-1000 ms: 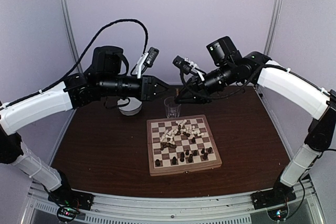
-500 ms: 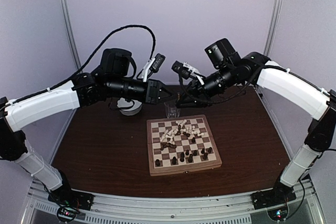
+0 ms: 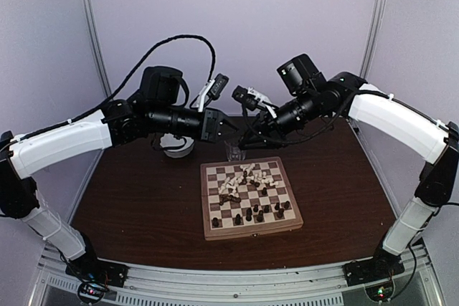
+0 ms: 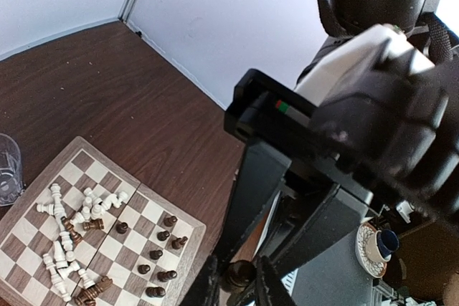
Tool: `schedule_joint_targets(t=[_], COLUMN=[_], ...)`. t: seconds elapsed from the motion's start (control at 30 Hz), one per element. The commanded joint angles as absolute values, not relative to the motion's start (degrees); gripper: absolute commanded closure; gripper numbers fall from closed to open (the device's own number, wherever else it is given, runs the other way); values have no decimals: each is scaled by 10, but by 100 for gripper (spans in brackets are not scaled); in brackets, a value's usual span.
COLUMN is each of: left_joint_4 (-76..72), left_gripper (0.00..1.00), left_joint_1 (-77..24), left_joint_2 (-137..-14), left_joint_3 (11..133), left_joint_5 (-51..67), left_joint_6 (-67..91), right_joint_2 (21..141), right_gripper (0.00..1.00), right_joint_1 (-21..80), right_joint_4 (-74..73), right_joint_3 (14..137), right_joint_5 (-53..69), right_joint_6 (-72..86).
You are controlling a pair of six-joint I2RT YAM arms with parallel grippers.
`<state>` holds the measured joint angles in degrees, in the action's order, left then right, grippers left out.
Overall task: Set up the chess pieces on the board
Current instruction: Pass from the right arm to the left, then place the pawn at e7.
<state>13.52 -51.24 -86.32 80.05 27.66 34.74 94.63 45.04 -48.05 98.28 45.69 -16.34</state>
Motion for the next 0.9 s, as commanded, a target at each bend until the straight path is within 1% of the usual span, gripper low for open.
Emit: schedule_joint_targets(t=[0.0,0.23,0.33,0.47,0.6,0.7,0.87], left_joint_4=[114,117,127,156,183,184,146], left_gripper=[83,98,99,99,99,99,100], left_joint_1=[-515,-515,-515,-515,-514,-515,-515], left_joint_2=[-871,-874,-867,-850,-836,-829,-832], left_joint_3=[817,817,817,813,797,768,701], left_joint_5=[286,291,274,233,200,180,160], left_joint_6=[348,341,330,302,275,263,249], right_joint_2=[949,949,945,921,876,838,775], right_gripper=[97,96,88,69,58,53,52], right_joint_1=[454,454,454,445,415,378,283], right_joint_4=[-480,-481,-487,-495,-498,-498,-477], right_joint_3=[998,995,993,974,930,884,777], right_joint_5=[458,455,447,427,427,434,473], right_joint_6=[-168,-170,-173,-187,-206,-212,-214])
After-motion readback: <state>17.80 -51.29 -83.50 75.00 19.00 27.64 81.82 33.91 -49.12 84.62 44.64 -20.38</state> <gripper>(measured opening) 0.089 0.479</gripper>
